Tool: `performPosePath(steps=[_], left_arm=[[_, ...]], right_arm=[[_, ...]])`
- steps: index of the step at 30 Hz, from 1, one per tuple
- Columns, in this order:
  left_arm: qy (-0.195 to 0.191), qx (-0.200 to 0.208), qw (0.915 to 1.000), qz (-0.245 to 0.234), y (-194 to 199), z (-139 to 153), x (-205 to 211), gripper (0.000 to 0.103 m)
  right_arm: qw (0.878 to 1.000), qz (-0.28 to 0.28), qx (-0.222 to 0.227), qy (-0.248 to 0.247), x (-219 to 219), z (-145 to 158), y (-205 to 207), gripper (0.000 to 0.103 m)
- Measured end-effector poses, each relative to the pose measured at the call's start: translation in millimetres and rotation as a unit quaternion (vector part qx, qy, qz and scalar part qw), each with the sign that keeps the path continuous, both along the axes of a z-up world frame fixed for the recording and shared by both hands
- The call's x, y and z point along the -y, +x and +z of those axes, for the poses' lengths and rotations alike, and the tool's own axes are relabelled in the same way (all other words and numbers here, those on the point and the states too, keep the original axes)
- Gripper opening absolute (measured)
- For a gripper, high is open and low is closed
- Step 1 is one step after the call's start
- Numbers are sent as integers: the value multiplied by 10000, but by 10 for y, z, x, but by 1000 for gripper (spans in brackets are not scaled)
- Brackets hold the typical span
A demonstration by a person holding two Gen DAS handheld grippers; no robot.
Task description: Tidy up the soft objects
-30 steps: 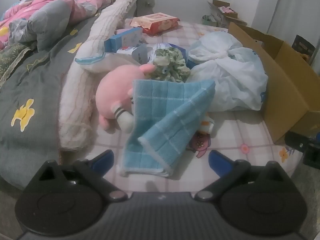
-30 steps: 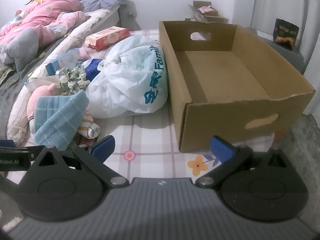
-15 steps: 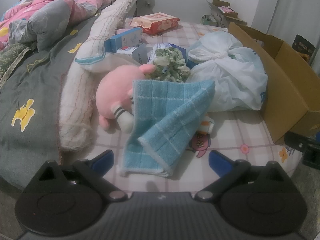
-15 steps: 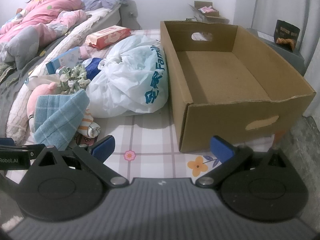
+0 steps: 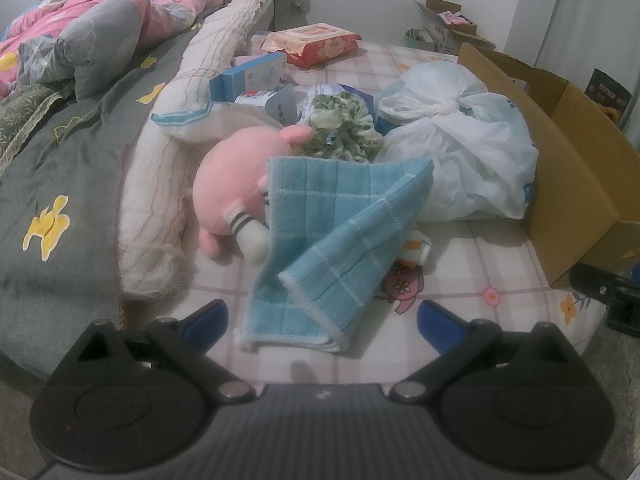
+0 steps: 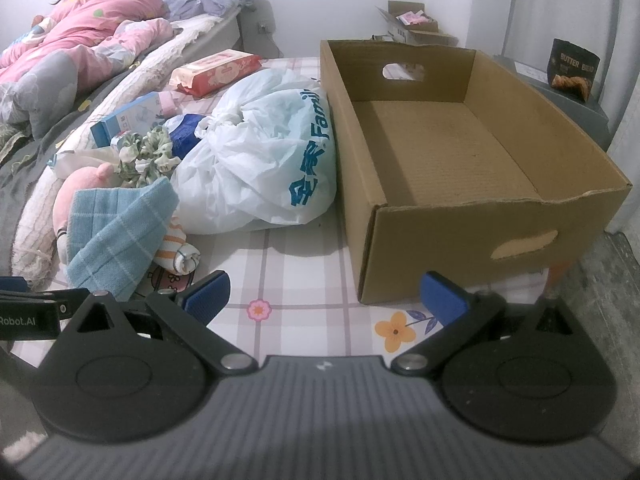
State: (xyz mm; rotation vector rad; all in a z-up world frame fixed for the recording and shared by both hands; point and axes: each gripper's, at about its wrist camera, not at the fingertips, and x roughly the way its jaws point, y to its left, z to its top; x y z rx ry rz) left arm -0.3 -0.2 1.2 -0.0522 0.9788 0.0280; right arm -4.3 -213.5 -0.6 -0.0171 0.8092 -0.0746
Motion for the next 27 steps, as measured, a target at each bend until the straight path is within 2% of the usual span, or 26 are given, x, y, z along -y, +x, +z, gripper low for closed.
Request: performPosePath(steps=[17, 20, 21, 27], left_arm=[[-91, -62, 9999, 14, -11, -57, -36, 101], [-709, -496, 9962, 34, 9, -50, -64, 101], [-798, -555, 9953, 41, 10, -50, -76, 101], [-681, -297, 9972, 119, -24, -70, -207, 101]], right_arm=[[10000, -14, -43, 15, 1, -38, -4, 102], [9999, -31, -89, 35, 1, -56, -2, 102], [9999, -35, -114, 41, -4, -58, 4, 102], [9998, 34, -191, 64, -72, -73, 36, 102]])
